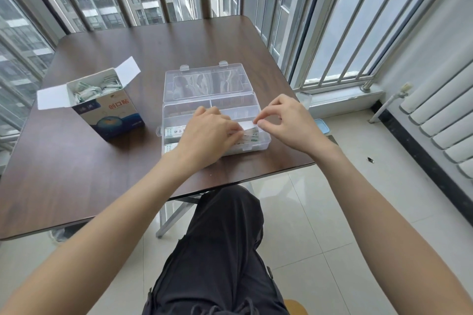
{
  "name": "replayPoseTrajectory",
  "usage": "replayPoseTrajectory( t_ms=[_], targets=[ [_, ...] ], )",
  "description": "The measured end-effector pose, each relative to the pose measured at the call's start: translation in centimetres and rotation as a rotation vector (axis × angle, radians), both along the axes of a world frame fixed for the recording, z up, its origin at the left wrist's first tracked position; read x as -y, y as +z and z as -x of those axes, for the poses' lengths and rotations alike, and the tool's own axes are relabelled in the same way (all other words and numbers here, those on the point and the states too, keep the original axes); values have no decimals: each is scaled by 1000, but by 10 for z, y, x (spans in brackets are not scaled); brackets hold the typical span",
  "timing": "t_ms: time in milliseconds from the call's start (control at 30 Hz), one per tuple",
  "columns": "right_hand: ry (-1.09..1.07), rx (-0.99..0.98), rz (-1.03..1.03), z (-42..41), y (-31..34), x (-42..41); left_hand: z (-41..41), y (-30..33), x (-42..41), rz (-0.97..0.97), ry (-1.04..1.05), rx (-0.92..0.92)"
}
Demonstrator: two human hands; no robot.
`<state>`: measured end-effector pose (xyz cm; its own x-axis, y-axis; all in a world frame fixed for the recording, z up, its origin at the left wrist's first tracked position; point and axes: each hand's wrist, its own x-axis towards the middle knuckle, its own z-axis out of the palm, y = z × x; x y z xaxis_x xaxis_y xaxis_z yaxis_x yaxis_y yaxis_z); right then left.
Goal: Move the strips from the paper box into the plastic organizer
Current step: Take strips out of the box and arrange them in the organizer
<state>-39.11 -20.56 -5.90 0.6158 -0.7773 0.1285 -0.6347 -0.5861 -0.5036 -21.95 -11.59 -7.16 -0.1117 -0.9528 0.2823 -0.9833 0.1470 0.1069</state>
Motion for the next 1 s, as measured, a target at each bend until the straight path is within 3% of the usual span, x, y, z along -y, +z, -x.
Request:
replayPoseTrajectory(
  t_ms=[133, 333, 533, 733, 1000],
  targets=[
    [30, -8, 181, -2, 2, 0, 1, -2, -7, 51, -33, 146],
    [131, -232, 122, -9, 2, -4, -8, 0, -3, -2, -37, 64],
    [114, -241, 48, -12, 5, -2, -21, 9, -6, -52, 40, 32],
    [50, -400, 259, -14, 12, -8, -11, 7, 0, -22, 43, 77],
    [24, -332, 159, -13, 10, -14, -15, 5, -3, -54, 41, 45]
  ],
)
